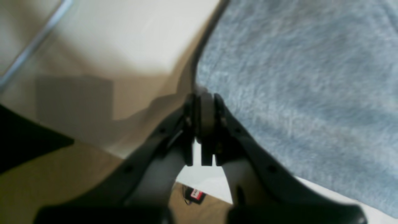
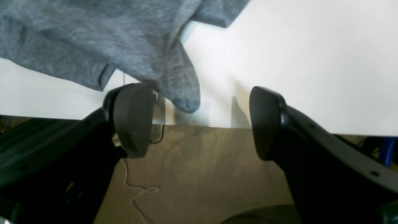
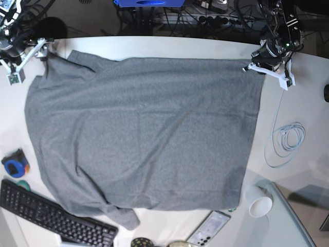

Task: Layout the t-shirt on the table in an organized manner, then fold the t-shirt properly
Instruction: 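Regrasp the grey shirt's edge corners with both grippers, then hold the shirt edge taut between both grippers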

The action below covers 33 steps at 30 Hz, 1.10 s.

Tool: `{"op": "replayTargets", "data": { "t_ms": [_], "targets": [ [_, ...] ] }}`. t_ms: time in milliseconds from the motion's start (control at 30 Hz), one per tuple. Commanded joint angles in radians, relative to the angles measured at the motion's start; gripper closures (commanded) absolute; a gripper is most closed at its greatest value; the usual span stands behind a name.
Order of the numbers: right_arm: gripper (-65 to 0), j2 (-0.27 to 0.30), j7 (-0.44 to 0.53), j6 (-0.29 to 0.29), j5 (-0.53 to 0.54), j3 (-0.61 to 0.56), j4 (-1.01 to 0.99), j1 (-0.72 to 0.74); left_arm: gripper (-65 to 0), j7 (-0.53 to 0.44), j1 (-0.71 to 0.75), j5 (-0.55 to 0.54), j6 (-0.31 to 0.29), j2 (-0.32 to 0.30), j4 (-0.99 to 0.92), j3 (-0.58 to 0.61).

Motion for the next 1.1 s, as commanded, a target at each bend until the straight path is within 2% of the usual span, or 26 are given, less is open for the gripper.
{"op": "replayTargets", "data": {
  "t_ms": [0,333,367,400,500,533,600,700,833,1067],
  "targets": [
    [-44.3,0.009,0.009,0.001,0.006,0.0,0.01,0.0,0.0,-0.011,-0.001,0.0,0.003,-0.008,0.019,-0.002],
    [-42.8,0.01,0.012,0.001,0.007,-0.001,-0.128,0.042,0.0,-0.011,0.0,0.005,0.003,-0.01,0.022,-0.002],
    [-39.6,0.01,0.012,0.001,0.007,-0.001,-0.128,0.044,0.0,-0.011,0.0,0.005,0.003,-0.01,0.022,-0.002],
    [-32.9,0.01,0.012,0.001,0.007,-0.001,-0.128,0.044,0.0,-0.011,0.0,0.005,0.003,-0.01,0.022,-0.002],
    [-2.1,0.01,0.003,0.001,0.007,0.005,-0.119,0.038,0.0,-0.011,0.002,0.005,0.003,-0.01,0.022,-0.002],
    [0.0,0.01,0.003,0.001,0.007,0.006,-0.119,0.035,0.0,-0.011,0.002,0.005,0.003,-0.016,0.022,-0.002],
    [-2.4,0.01,0.003,0.001,0.012,0.0,-0.119,0.01,0.0,-0.011,0.002,0.001,0.003,-0.019,0.023,-0.002],
    [0.0,0.003,-0.002,0.001,0.012,0.0,-0.111,-0.007,0.0,-0.01,0.002,0.001,0.003,-0.023,0.023,-0.002],
    [0.0,0.007,-0.078,0.001,0.012,0.009,-0.105,-0.007,0.0,-0.01,0.002,0.003,0.003,-0.023,0.023,-0.002],
    [-0.2,0.029,-0.088,0.001,0.007,-0.012,-0.109,-0.005,0.0,-0.01,0.0,0.003,0.003,-0.023,0.023,-0.002]
  ]
}}
